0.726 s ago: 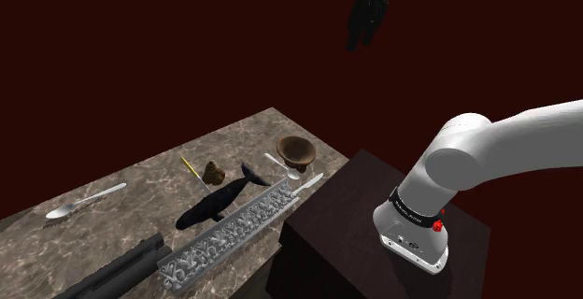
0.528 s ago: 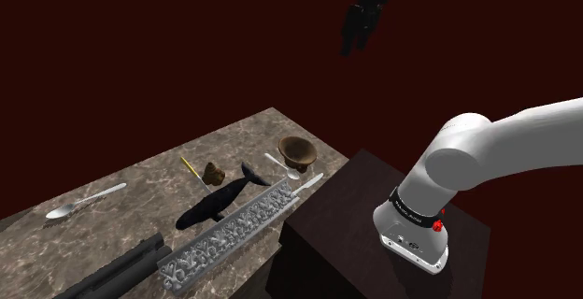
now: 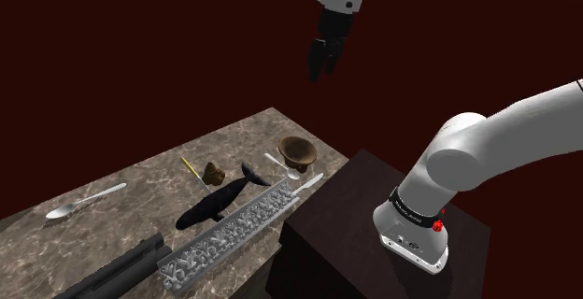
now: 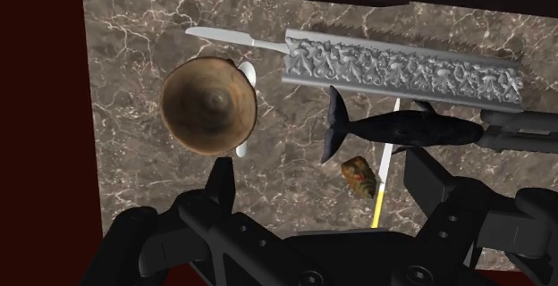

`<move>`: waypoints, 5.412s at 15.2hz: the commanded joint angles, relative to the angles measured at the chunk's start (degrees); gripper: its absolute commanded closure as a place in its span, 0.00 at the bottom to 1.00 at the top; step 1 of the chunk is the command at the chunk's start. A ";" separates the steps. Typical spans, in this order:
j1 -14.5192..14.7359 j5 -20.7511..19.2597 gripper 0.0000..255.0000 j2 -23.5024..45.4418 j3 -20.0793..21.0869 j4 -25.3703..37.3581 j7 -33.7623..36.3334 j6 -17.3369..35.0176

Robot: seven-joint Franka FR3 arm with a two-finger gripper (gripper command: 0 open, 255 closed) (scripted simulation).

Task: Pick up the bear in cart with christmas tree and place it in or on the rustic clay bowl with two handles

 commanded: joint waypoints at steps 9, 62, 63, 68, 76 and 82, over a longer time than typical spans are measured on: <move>1.47 1.25 0.00 17.76 2.98 -1.39 -0.83 18.69; 11.09 -7.50 1.00 84.77 3.77 36.76 1.82 45.53; 11.11 -7.50 1.00 84.79 3.77 36.77 1.83 45.55; 10.72 -7.20 1.00 81.23 4.21 35.00 1.95 43.77; 10.09 -6.64 1.00 75.81 4.93 32.86 2.09 40.51; 9.62 -6.16 1.00 71.98 5.47 31.80 2.16 37.76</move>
